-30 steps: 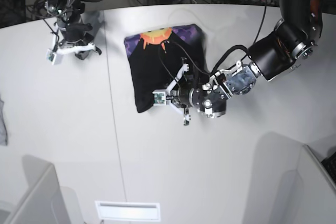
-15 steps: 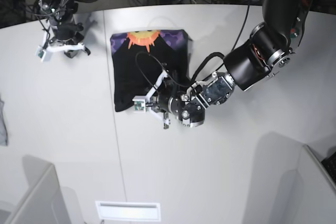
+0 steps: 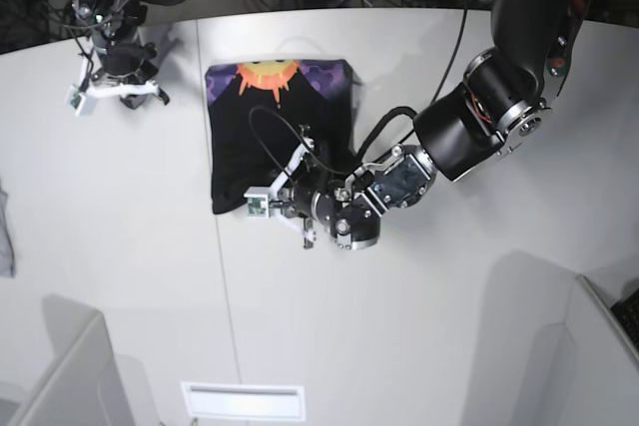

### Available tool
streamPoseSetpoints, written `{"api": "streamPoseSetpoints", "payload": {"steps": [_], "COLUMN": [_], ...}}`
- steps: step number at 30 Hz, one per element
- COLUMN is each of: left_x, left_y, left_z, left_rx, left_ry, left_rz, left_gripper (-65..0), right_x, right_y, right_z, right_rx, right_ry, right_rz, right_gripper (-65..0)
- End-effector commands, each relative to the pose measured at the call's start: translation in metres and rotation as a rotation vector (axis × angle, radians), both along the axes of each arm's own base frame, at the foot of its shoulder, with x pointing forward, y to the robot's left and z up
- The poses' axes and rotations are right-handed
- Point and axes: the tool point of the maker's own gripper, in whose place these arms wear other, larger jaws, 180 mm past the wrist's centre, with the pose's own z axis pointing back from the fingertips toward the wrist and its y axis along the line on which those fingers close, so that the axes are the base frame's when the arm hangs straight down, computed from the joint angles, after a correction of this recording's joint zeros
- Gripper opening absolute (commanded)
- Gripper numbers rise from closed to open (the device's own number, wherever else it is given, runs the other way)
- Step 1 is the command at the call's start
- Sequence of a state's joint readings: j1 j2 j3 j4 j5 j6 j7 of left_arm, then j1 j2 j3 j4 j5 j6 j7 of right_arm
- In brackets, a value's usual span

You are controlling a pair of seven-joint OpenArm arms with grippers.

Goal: Fold the T-shirt properly
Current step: 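Grasp the bundle edge with the left gripper and drag it across the table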

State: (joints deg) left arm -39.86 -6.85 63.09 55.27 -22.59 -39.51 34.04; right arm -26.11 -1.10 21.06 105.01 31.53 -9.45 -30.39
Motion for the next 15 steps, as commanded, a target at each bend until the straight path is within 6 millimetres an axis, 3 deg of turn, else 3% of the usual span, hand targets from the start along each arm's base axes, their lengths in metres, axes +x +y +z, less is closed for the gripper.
{"api": "streamPoseSetpoints", "payload": {"steps": [1,12,13,15], "left_x": [0.008,0.016,0.019,0.021], "left_y": [0.021,0.021,0.021,0.019], "left_z": [-0.010,-0.003,-0.001,0.002], "left_rx": [0.117,0.116,0.115,0.112], "left_ry": [-0.039,-0.059,-0.065,-0.073], "left_rz": [0.002,0.005,0.005,0.003], "left_gripper": [-65.0,-65.0,-62.9,-52.2], "right_x": [0.006,0.006,0.006,0.006], "right_y": [-0.004,-0.002,-0.002,-0.001], "right_z": [0.010,0.010,0.010,0.010], "right_rx": [-0.017,-0.015,-0.015,-0.014], "right_ry": [-0.038,-0.039,-0.039,-0.038], "right_rz": [0.000,0.006,0.006,0.008], "right_gripper": [-65.0,-65.0,-65.0,-65.0]}}
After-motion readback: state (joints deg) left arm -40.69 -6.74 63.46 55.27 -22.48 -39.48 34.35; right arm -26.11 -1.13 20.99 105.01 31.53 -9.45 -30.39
